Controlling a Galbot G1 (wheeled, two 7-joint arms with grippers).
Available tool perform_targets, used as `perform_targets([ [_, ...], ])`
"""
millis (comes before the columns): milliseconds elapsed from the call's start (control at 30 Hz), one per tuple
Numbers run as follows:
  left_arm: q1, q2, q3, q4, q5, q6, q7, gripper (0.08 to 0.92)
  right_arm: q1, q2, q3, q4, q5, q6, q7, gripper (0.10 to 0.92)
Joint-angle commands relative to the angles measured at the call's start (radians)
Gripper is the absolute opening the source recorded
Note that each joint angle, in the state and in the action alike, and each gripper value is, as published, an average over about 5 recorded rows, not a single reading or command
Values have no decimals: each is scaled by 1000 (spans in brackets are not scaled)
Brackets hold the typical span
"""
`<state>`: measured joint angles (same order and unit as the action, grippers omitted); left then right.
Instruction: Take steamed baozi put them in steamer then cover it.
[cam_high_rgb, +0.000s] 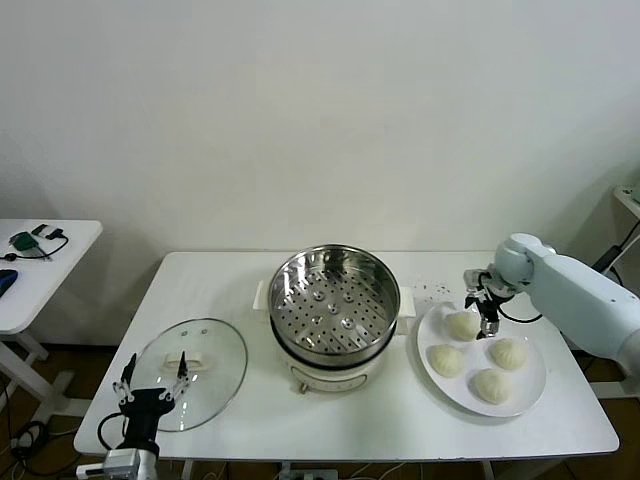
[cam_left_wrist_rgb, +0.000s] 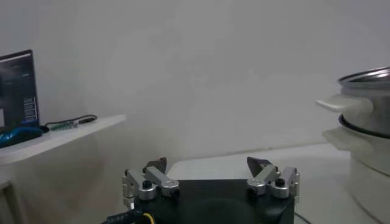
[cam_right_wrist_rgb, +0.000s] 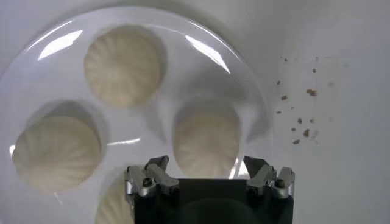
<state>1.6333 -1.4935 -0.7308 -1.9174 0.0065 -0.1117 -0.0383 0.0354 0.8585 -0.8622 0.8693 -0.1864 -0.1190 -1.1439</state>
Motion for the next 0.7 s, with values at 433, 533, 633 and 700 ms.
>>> perform_targets([
  [433,4,3,-11,2,-16,4,1,823,25,42,-14,-46,-16,24,-14,659],
  [533,9,3,-13,4,-20,2,0,823,43,34,-18,-35,-9,39,-16,654],
  [633,17,5,-15,2,-23,0,1,823,96,22,-41,-13,13,96,-28,658],
  [700,22,9,-15,-1,-26,-2,0,823,159,16,-70,4,28,172,-49,661],
])
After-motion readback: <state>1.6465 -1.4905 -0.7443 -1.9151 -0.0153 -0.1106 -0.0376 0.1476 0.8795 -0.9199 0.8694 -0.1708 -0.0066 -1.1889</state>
